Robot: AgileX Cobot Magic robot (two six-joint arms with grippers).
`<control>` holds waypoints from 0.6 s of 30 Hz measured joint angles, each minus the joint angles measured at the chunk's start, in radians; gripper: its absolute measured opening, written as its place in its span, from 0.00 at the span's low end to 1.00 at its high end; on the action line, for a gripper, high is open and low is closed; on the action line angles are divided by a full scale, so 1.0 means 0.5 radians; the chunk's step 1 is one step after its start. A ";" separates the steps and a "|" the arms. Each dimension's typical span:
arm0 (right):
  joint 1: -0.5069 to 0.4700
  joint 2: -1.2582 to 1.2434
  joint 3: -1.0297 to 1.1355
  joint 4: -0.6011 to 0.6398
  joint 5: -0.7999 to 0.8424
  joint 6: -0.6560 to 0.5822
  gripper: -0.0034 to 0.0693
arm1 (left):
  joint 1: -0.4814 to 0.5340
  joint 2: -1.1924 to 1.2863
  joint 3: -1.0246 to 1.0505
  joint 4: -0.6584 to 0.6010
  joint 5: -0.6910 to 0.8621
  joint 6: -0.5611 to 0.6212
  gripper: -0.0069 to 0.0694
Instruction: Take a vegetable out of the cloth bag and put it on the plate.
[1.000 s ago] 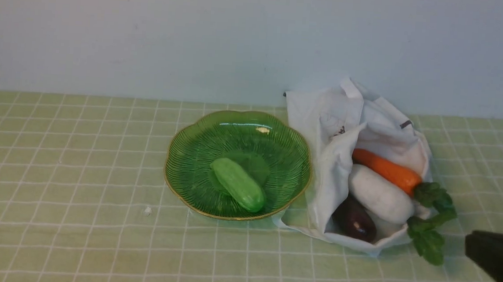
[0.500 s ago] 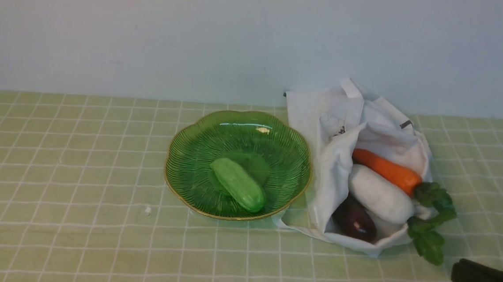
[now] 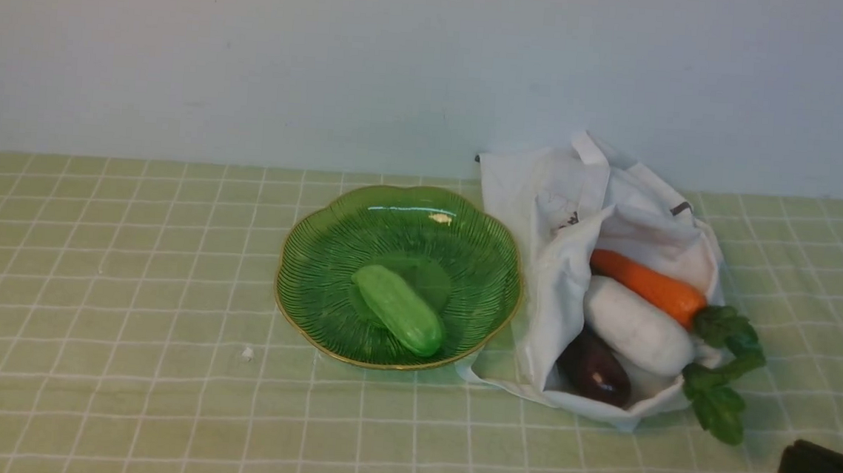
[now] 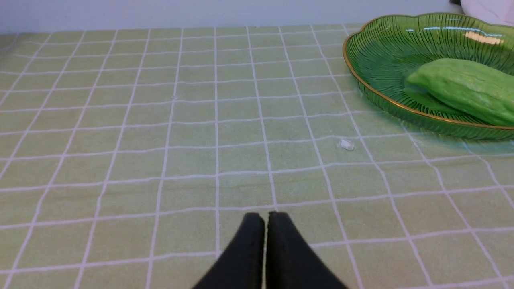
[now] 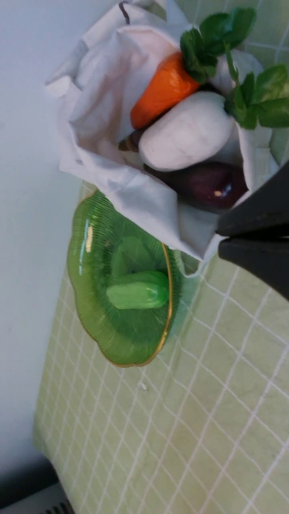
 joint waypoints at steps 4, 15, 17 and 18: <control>-0.320 -0.239 0.141 0.000 0.002 0.004 0.03 | 0.000 0.000 0.000 0.000 0.000 0.000 0.09; -0.861 -0.697 0.434 0.000 0.045 0.007 0.03 | 0.000 0.000 0.000 0.000 0.000 0.000 0.09; -0.914 -0.727 0.480 0.000 0.061 0.007 0.03 | 0.000 0.000 0.000 0.000 0.000 0.000 0.09; -0.940 -0.733 0.495 0.000 0.077 0.007 0.03 | 0.000 0.000 0.000 0.000 0.000 0.000 0.09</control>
